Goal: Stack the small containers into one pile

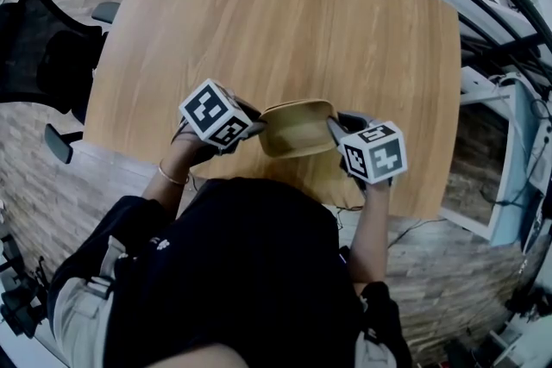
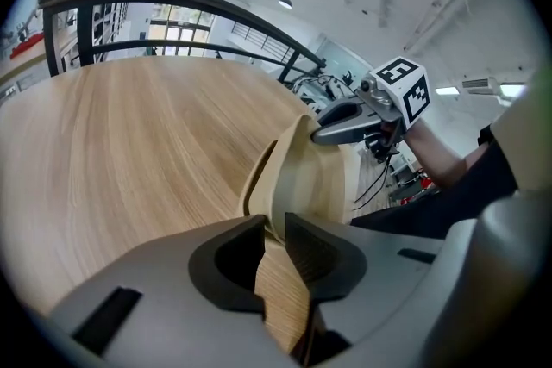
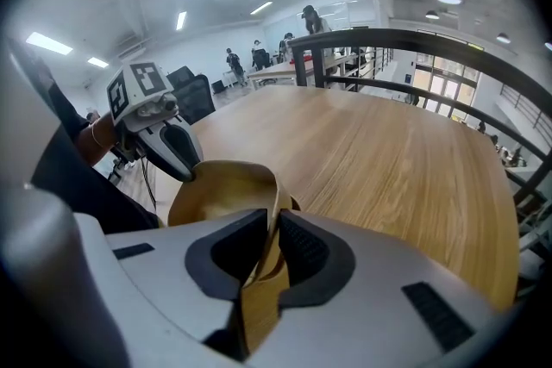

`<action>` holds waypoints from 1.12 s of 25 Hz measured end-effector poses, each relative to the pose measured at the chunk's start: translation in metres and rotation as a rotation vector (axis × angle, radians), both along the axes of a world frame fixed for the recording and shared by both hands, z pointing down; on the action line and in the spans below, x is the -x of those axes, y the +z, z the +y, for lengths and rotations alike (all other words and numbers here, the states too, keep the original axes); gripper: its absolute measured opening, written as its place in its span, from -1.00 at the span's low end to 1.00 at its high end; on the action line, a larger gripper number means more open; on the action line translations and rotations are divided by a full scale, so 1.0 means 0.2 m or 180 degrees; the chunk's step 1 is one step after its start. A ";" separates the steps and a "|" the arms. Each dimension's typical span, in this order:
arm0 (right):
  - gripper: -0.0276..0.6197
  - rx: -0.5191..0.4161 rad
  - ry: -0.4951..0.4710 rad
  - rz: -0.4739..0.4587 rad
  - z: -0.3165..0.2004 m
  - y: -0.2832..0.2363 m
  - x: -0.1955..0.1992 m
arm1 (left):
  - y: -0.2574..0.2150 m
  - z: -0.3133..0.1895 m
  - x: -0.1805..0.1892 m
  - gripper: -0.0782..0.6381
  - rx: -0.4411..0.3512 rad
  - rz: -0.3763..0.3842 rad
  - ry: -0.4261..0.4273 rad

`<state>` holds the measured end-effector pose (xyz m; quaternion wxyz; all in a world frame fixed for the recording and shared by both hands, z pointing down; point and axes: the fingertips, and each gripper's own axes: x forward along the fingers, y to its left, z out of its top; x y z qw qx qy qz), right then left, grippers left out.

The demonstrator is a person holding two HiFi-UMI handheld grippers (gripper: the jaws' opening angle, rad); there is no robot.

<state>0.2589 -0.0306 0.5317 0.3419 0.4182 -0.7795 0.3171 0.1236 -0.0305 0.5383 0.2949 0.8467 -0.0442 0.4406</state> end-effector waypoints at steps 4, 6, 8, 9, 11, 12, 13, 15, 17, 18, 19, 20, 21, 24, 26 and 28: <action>-0.76 0.0133 -0.0009 -0.0003 0.01 0.05 0.01 | 0.02 0.00 0.01 -0.56 0.0047 -0.0055 0.0023; -0.76 0.0177 0.0001 0.0001 0.01 0.06 0.01 | 0.04 0.00 0.01 -0.56 0.0047 -0.0112 0.0055; -0.76 0.0207 0.0003 0.0040 0.00 0.08 0.01 | 0.06 0.01 0.01 -0.56 0.0049 -0.0172 0.0095; -0.76 0.0226 -0.0008 0.0064 0.01 0.09 0.01 | 0.07 0.01 0.01 -0.56 0.0045 -0.0203 0.0115; -0.76 0.0256 -0.0029 0.0098 0.01 0.11 0.01 | 0.09 0.02 0.01 -0.56 0.0027 -0.0255 0.0146; -0.76 0.0263 -0.0033 0.0110 0.01 0.12 0.01 | 0.10 0.02 0.01 -0.56 0.0021 -0.0272 0.0154; -0.76 0.0266 -0.0033 0.0122 0.01 0.13 0.01 | 0.10 0.02 0.00 -0.56 0.0018 -0.0281 0.0156; -0.76 0.0267 -0.0033 0.0145 0.02 0.13 0.00 | 0.11 0.02 -0.01 -0.56 0.0018 -0.0281 0.0151; -0.76 0.0261 -0.0037 0.0162 0.02 0.14 -0.01 | 0.11 0.02 -0.01 -0.56 0.0014 -0.0274 0.0140; -0.76 0.0252 -0.0041 0.0171 0.02 0.14 -0.01 | 0.11 0.02 -0.01 -0.56 0.0011 -0.0271 0.0132; -0.76 0.0240 -0.0048 0.0179 0.02 0.14 -0.01 | 0.11 0.01 -0.01 -0.56 0.0008 -0.0270 0.0123; -0.76 0.0229 -0.0056 0.0187 0.02 0.15 -0.01 | 0.12 0.01 -0.02 -0.56 0.0004 -0.0270 0.0112; -0.76 0.0223 -0.0061 0.0195 0.02 0.15 -0.01 | 0.12 0.01 -0.02 -0.56 -0.0004 -0.0271 0.0101; -0.76 0.0224 -0.0054 0.0221 0.03 0.17 -0.02 | 0.13 0.02 -0.02 -0.56 -0.0045 -0.0265 0.0082; -0.76 0.0216 -0.0052 0.0247 0.03 0.18 -0.01 | 0.13 0.01 -0.01 -0.55 -0.0098 -0.0267 0.0091; -0.76 0.0199 -0.0072 0.0265 0.03 0.19 0.00 | 0.13 0.01 -0.01 -0.55 -0.0158 -0.0264 0.0102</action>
